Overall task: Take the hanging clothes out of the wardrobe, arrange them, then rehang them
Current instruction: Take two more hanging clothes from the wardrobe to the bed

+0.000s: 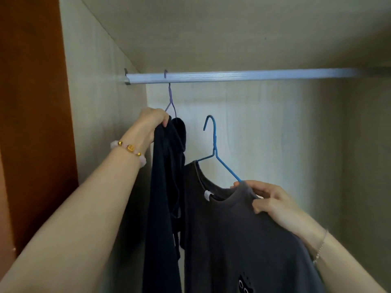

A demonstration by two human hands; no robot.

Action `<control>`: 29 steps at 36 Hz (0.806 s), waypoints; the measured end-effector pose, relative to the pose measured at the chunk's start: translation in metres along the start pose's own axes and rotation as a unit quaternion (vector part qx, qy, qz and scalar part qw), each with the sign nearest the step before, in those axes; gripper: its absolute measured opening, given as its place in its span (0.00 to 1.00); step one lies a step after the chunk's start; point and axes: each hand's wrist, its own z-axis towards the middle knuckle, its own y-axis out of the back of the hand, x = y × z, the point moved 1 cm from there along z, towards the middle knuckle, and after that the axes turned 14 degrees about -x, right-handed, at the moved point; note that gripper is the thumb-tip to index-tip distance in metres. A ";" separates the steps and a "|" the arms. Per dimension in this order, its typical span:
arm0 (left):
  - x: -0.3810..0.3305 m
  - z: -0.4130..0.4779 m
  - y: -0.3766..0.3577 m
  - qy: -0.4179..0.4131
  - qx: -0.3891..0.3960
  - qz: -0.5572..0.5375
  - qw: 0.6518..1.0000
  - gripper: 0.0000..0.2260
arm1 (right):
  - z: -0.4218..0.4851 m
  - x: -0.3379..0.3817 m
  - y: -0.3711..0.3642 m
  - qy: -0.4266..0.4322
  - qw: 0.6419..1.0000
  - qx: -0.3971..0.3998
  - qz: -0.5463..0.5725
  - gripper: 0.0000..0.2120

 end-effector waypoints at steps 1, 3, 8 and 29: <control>-0.005 0.003 -0.001 0.000 0.002 0.006 1.000 0.14 | -0.001 -0.001 0.000 -0.003 1.000 0.006 -0.002 0.27; -0.013 0.010 -0.002 -0.001 0.008 0.011 1.000 0.14 | -0.003 0.000 0.000 -0.003 1.000 0.019 -0.001 0.27; -0.028 0.023 0.000 0.002 0.038 0.048 0.998 0.13 | -0.002 0.005 0.000 -0.001 0.999 0.037 0.007 0.26; 0.052 -0.005 -0.008 0.094 0.126 0.255 0.954 0.14 | -0.012 -0.013 -0.001 -0.039 0.997 0.066 0.006 0.26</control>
